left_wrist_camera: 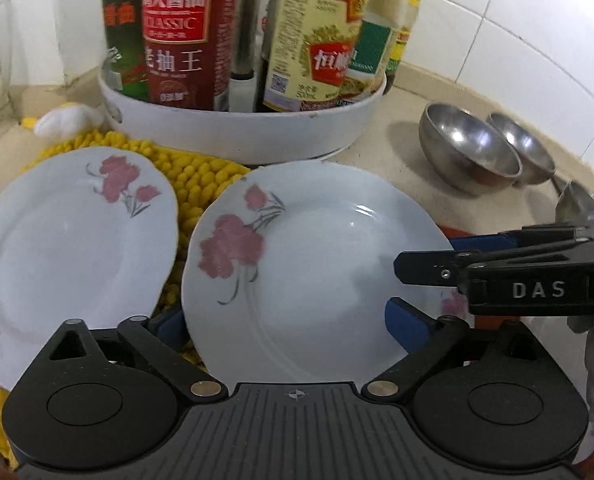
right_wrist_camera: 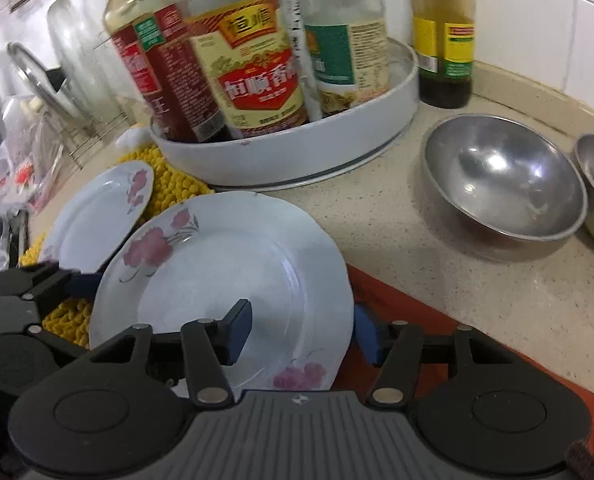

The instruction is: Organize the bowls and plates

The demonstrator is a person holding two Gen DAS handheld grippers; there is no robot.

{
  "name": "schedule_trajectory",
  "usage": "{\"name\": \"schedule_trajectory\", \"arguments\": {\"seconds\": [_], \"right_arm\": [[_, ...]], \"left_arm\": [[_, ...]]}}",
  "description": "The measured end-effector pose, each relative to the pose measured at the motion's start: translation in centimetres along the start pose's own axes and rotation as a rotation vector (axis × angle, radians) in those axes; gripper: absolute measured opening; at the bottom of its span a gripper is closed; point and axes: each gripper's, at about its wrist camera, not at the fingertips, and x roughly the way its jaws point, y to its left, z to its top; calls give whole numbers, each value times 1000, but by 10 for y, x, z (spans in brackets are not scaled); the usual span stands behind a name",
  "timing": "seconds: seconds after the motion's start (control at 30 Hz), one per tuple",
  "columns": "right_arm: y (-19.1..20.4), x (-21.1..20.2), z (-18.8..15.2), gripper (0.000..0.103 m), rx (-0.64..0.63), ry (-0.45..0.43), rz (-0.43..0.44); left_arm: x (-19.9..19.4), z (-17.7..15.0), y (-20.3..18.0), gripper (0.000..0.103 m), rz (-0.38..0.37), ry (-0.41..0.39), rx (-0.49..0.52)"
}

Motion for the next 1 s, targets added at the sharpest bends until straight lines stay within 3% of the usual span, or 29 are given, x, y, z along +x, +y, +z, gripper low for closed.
{"name": "schedule_trajectory", "arguments": {"seconds": [0.43, 1.0], "right_arm": [[6, -35, -2, 49, 63, -63, -19], [-15, -99, -24, 50, 198, -131, -134]], "left_arm": [[-29, 3, -11, 98, -31, -83, 42], [-36, 8, -65, 99, -166, -109, 183]]}}
